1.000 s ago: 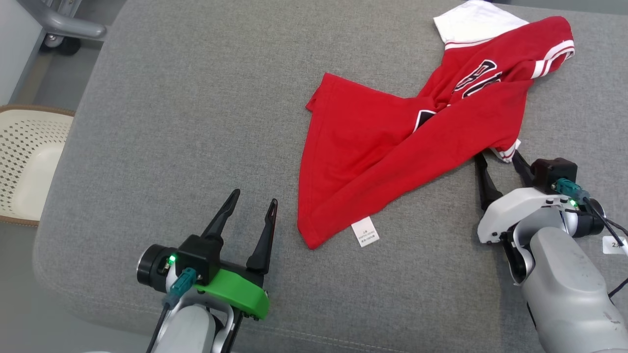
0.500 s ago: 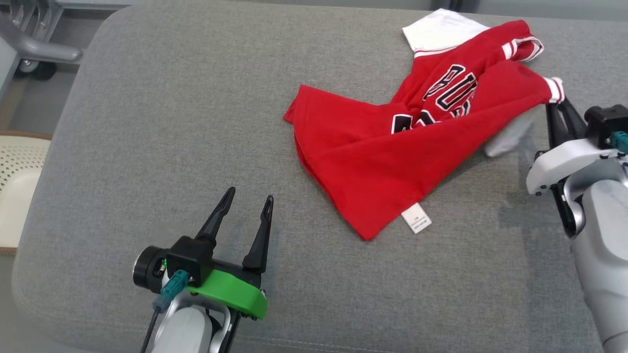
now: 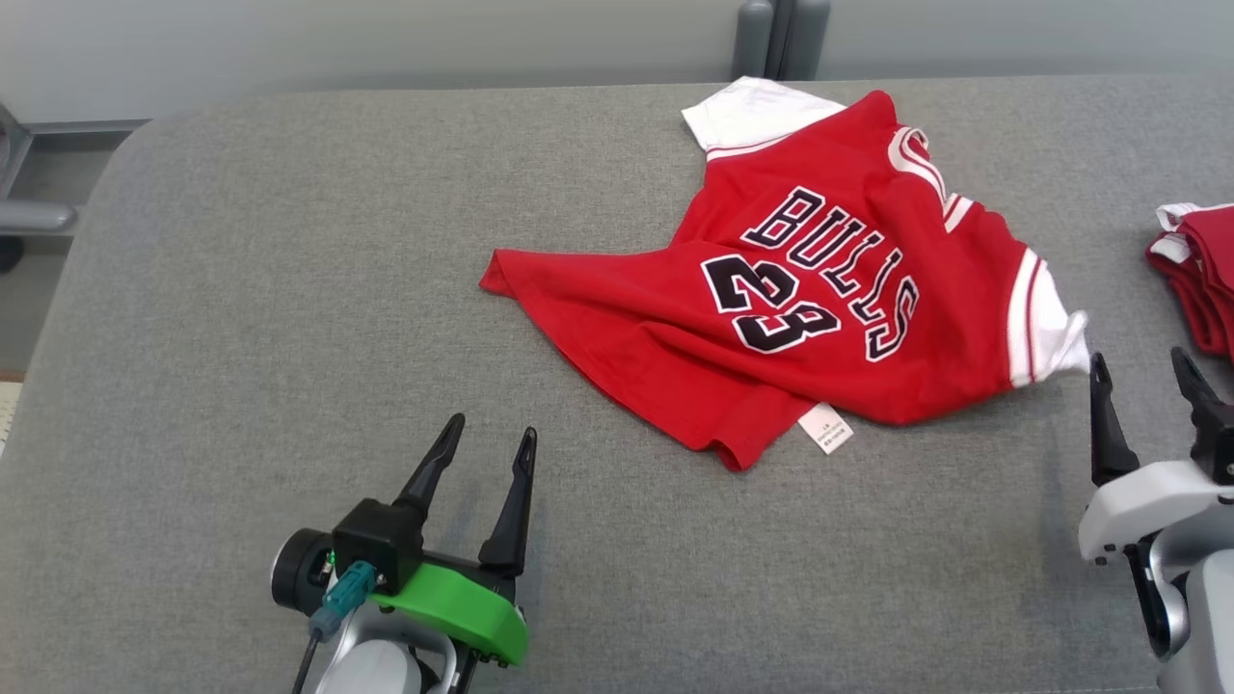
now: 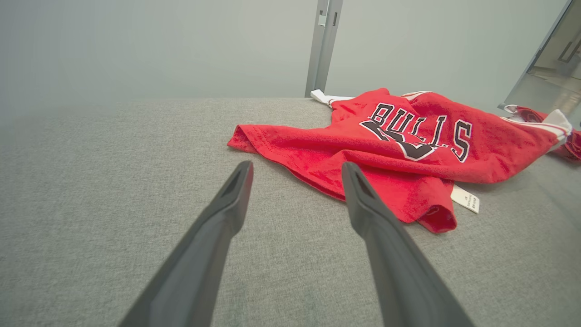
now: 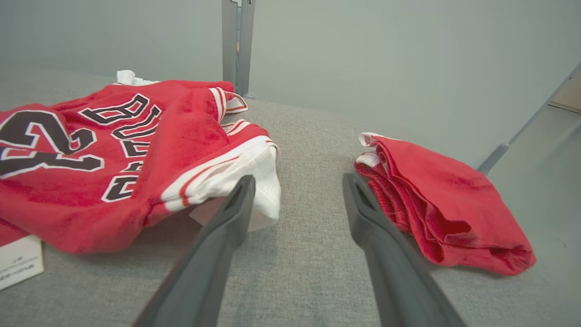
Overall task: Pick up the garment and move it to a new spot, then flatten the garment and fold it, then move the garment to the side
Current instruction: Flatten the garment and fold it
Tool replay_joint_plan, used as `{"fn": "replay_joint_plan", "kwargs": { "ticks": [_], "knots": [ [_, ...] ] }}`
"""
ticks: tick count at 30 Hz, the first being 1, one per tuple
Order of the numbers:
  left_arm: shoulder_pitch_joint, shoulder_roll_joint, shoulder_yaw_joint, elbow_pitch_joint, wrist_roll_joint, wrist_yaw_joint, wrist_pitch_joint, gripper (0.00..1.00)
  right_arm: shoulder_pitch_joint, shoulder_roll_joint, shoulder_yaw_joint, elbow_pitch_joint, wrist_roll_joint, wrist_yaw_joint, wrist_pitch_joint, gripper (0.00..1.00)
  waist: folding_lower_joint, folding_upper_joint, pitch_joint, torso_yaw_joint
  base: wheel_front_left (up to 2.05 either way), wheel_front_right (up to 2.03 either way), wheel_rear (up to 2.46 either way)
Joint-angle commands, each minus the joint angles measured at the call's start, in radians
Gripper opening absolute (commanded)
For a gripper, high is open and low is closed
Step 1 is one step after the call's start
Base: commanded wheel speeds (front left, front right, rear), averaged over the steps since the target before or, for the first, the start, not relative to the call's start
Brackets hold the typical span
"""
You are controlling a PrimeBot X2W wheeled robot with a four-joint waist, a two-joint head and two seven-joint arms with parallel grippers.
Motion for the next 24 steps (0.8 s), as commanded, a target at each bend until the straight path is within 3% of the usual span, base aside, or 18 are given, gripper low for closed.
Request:
{"fn": "replay_joint_plan", "kwargs": {
  "ticks": [1,6,15,21,24],
  "knots": [
    [0.012,0.002,-0.004,0.004,-0.009,0.0,0.0,1.0,0.013,-0.004,-0.015,-0.015,0.011,-0.002,0.004,1.0,0.0,0.0,-0.007,-0.009,0.0,0.0,0.0],
    [-0.016,0.002,-0.041,0.031,-0.046,0.0,0.0,1.0,0.07,0.052,-0.014,-0.073,0.04,-0.001,-0.007,1.0,0.0,0.0,0.011,-0.041,0.0,0.0,0.0],
    [-0.157,0.005,-0.2,0.176,-0.166,0.0,0.0,1.0,-0.016,0.099,0.101,-0.081,0.062,-0.002,-0.03,1.0,0.0,0.0,0.1,-0.159,0.0,0.0,0.0],
    [-0.19,0.002,-0.104,0.249,-0.203,0.036,0.0,1.0,-0.037,0.107,0.101,-0.067,0.073,-0.002,-0.042,1.0,0.0,0.0,0.125,-0.211,0.0,0.0,0.0],
    [-0.206,0.003,-0.098,0.296,-0.232,0.03,0.0,1.0,-0.041,0.106,0.101,-0.06,0.082,-0.002,-0.046,1.0,0.0,0.0,0.135,-0.229,0.0,0.0,0.0]
  ]
}}
